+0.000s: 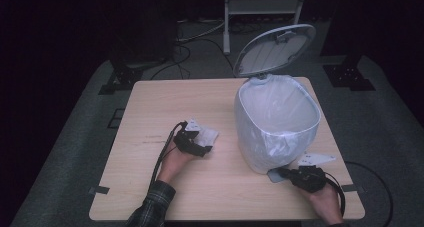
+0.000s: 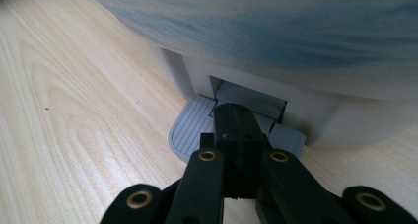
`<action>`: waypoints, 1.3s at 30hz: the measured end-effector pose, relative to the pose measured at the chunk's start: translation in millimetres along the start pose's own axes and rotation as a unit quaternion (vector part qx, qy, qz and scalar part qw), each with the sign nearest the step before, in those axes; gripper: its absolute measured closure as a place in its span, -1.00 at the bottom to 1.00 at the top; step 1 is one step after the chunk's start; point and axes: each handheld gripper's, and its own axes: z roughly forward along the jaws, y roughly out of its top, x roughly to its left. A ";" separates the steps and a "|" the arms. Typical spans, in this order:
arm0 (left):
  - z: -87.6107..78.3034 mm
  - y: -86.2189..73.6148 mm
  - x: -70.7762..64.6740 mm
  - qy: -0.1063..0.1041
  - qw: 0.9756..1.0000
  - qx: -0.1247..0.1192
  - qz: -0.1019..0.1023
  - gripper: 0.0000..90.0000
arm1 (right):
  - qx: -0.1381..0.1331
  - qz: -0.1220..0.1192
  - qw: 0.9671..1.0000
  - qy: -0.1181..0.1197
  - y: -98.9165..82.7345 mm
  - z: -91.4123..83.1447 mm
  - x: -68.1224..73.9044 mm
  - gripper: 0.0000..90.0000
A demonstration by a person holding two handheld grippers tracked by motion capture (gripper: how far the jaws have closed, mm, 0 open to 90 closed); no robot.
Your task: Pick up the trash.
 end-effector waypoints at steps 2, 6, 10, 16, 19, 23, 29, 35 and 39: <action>-1.3 0.6 -1.4 -0.006 1.000 -0.001 0.008 -0.56 | 0.000 0.000 1.000 0.000 0.0 0.0 0.0 1.00; -2.2 1.0 -2.1 -0.009 1.000 0.000 0.011 -0.38 | 0.000 0.000 1.000 0.000 0.0 0.0 0.0 1.00; -5.0 1.7 -3.1 -0.018 1.000 0.002 0.016 -0.12 | 0.000 0.000 1.000 0.000 0.0 0.0 0.2 1.00; -8.6 2.2 -5.1 -0.033 0.999 0.007 0.019 0.29 | 0.000 -0.001 1.000 0.000 0.0 0.0 0.2 1.00; -9.7 1.1 -5.5 -0.038 0.999 0.004 0.020 0.48 | 0.000 -0.001 1.000 0.000 0.0 0.0 0.2 1.00; -10.8 -0.2 -6.6 -0.037 0.999 0.001 0.021 0.62 | 0.000 -0.001 1.000 -0.001 0.0 0.0 0.2 1.00; -14.6 -2.1 -7.0 -0.048 0.999 -0.010 0.013 0.63 | 0.000 -0.001 1.000 0.000 -0.1 0.0 0.2 1.00; -23.1 -1.2 -8.0 -0.062 0.998 -0.028 0.002 0.63 | 0.000 -0.001 1.000 -0.001 0.1 0.0 0.3 1.00; -30.2 1.7 -9.7 -0.069 0.997 -0.039 -0.001 0.65 | 0.001 -0.002 1.000 -0.002 0.1 -0.1 0.4 1.00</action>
